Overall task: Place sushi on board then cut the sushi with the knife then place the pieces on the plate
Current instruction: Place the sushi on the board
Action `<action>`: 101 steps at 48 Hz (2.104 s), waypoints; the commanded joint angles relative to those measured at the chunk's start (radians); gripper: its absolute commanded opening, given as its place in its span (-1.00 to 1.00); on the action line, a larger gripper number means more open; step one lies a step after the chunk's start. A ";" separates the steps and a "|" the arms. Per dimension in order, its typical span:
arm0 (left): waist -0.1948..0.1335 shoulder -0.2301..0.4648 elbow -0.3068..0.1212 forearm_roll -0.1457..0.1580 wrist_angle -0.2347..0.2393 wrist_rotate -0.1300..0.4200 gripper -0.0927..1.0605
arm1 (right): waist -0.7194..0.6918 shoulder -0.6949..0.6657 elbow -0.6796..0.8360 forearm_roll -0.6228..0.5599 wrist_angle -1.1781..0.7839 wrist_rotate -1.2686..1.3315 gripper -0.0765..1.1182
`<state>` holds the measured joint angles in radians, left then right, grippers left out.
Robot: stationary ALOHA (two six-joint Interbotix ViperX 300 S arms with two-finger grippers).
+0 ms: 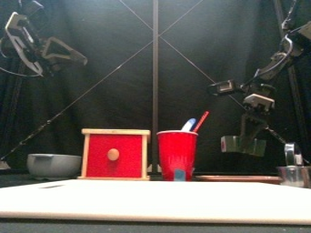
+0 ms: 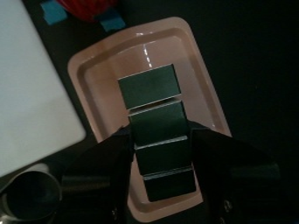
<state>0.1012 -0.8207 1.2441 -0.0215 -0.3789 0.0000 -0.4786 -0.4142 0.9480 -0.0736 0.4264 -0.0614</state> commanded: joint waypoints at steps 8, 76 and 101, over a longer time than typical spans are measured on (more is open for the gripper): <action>0.003 0.003 -0.014 -0.006 -0.009 -0.002 -0.88 | 0.094 -0.100 -0.025 0.158 0.014 0.009 0.09; -0.006 0.003 0.006 -0.028 -0.002 -0.003 -0.88 | 0.658 0.259 0.002 1.014 -0.833 0.000 0.09; -0.006 0.003 0.009 -0.028 0.000 -0.003 -0.88 | 0.795 0.411 -0.143 1.387 -0.950 -0.005 0.09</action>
<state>0.0966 -0.8207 1.2655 -0.0476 -0.3743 -0.0031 0.3053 0.0031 0.8452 1.2747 -0.5062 -0.0644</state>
